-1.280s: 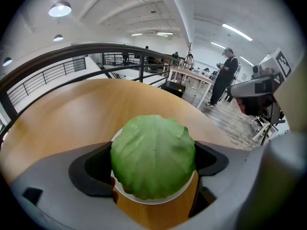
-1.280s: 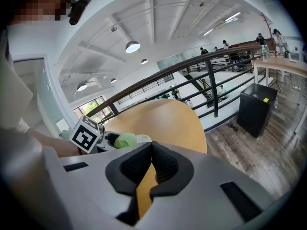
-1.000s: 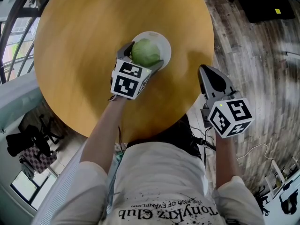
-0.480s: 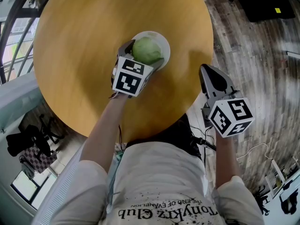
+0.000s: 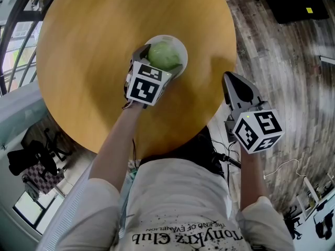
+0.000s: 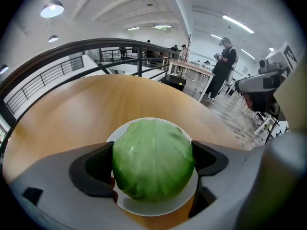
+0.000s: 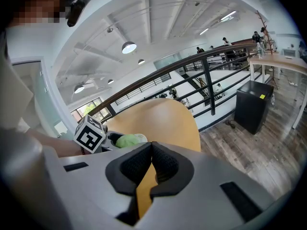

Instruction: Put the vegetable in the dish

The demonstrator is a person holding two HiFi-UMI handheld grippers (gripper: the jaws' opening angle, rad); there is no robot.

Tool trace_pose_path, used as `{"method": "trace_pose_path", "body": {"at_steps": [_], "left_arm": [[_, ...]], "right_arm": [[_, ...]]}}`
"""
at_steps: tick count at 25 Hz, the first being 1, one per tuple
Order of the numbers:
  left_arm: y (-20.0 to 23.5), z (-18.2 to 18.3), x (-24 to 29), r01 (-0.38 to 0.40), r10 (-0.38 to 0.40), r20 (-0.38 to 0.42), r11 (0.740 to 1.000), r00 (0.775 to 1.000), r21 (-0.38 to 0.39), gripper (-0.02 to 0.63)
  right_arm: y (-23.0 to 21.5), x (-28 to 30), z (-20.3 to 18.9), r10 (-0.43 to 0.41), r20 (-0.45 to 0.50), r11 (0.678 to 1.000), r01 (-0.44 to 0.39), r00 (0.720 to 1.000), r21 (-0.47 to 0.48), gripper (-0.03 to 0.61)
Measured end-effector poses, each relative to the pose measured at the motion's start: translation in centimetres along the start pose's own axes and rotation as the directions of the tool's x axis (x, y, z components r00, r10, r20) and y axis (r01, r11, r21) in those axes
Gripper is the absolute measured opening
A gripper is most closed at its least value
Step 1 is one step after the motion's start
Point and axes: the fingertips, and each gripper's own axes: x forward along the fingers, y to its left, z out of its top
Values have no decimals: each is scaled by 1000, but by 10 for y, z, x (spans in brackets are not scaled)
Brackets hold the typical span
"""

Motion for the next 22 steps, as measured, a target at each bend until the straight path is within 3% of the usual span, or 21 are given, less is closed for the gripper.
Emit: {"method": "trace_pose_path", "body": {"at_steps": [10,22], "left_arm": [[-2,-4,1,15,-14,-21,1000,1000,9,494],[2,19,-42,8,2,112,996,994,-89,494]], "right_arm": [[6,0,2,12,6,1000,-12,1000,-5,25],[29,-15,11,45,10,998,-44,999,-39,25]]}}
